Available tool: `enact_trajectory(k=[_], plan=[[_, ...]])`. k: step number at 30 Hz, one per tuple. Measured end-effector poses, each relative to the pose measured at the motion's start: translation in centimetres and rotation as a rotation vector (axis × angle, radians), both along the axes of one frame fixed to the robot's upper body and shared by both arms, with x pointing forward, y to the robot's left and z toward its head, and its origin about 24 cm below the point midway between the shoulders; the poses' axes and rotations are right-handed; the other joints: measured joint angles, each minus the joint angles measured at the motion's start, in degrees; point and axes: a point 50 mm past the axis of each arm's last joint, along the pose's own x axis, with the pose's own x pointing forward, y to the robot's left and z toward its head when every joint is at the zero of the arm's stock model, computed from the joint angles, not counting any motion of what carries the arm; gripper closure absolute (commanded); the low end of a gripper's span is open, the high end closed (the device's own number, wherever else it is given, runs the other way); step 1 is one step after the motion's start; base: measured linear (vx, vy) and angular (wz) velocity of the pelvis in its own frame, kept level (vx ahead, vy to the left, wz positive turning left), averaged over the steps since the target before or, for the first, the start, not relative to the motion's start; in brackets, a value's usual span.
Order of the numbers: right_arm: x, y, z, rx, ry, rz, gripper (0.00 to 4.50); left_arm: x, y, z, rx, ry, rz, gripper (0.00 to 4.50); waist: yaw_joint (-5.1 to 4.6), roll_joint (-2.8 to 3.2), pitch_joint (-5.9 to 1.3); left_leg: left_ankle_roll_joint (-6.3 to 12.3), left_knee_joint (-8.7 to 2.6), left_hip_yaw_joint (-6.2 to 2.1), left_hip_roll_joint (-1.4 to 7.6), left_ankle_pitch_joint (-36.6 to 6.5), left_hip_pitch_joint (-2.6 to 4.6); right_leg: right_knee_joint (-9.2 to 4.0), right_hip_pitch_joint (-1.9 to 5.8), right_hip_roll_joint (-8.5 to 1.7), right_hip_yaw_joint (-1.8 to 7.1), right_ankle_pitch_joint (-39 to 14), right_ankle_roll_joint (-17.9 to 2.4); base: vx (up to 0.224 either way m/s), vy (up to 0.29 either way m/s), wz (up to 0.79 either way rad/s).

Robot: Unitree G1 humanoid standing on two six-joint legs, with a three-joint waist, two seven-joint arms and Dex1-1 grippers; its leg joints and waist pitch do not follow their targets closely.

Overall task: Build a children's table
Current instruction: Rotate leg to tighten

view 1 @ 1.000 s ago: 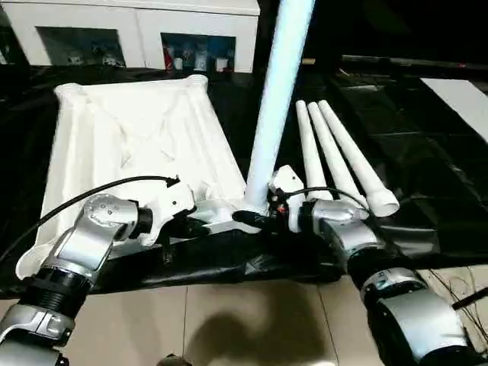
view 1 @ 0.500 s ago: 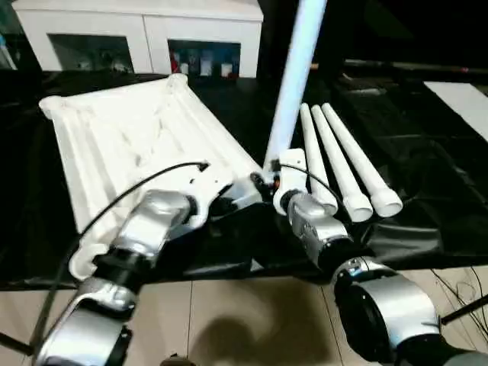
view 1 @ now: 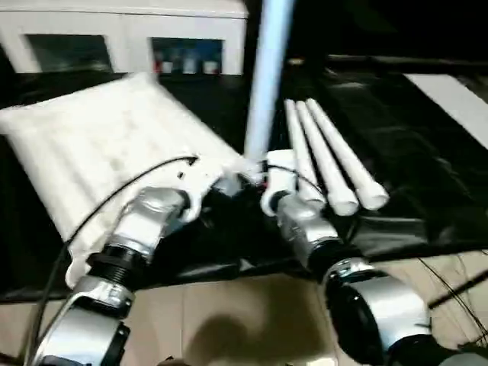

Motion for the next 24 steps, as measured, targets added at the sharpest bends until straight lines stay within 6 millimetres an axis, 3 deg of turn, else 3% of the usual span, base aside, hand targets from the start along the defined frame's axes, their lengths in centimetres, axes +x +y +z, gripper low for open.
enact_trajectory(k=[13, 24], plan=[[-0.1, -4.6, 1.1, -0.097, -0.116, 0.424, 0.57, -2.5, 3.4, 0.3, 0.004, 0.035, -0.284, 4.5, 1.42, -0.05, 0.04, 0.05, 0.14, 0.16, 0.03, 0.0, -0.13, -0.05, -0.07, -0.02, 0.03, -0.08, -0.11, 0.0, 0.0, 0.0], [-2.2, -5.5, 0.6, -0.099, -0.117, 0.766, 0.57, -4.2, 3.8, 0.3, -0.026, 0.112, -0.447, 4.5, 1.84, -0.13, 0.08, 0.06, 0.25, 0.19, 0.08, 0.0, -0.15, 0.01, -0.07, -0.02, 0.02, -0.07, -0.12, 0.0, 0.0, 0.0]])
